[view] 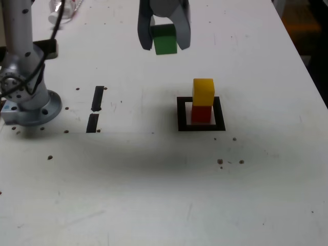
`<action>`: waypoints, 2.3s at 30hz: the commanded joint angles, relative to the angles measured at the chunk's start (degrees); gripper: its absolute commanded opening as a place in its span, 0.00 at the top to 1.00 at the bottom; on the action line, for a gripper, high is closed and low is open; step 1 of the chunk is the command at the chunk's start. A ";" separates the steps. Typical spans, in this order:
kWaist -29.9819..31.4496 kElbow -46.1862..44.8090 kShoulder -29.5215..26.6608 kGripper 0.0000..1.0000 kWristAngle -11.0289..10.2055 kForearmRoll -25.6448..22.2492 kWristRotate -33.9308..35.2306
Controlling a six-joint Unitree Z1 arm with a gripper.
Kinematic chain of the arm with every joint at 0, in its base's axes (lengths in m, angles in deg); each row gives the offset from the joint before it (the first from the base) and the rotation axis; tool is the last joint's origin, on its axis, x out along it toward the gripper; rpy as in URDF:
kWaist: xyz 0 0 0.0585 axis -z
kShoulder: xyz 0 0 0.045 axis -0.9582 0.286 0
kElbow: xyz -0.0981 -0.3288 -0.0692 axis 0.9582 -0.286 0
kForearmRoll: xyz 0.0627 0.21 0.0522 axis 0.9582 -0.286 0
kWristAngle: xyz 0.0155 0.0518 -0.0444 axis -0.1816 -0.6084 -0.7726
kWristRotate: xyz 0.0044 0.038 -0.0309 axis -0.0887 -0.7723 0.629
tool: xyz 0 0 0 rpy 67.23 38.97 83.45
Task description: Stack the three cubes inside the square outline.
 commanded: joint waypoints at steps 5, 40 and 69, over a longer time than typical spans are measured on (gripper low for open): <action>1.78 1.68 0.89 0.74 0.34 -0.84 2.58; 7.70 11.26 13.70 0.74 1.93 -0.71 10.46; 4.83 11.62 15.09 0.71 1.86 -0.87 9.52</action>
